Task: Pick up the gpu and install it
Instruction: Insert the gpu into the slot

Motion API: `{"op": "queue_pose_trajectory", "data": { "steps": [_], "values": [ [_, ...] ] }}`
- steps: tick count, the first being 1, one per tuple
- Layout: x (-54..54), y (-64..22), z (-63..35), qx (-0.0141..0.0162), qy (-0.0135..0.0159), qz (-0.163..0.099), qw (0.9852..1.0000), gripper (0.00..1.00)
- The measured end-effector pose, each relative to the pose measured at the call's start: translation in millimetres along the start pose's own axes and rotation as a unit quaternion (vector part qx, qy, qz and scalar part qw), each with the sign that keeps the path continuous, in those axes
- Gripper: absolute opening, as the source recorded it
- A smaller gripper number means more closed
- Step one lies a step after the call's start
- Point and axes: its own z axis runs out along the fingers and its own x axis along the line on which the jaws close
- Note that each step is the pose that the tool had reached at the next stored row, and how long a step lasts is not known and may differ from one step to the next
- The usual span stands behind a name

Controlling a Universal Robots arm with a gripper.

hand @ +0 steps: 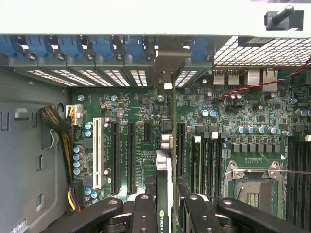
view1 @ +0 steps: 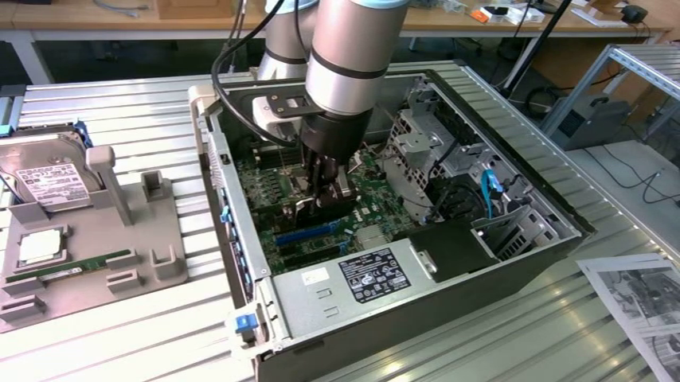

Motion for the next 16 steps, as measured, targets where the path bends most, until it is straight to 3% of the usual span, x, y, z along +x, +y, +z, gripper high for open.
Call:
{"op": "queue_pose_trajectory", "data": {
  "steps": [16],
  "values": [
    [0.0,0.0,0.1,0.0,0.0,0.0,1.0,0.27]
  ]
}}
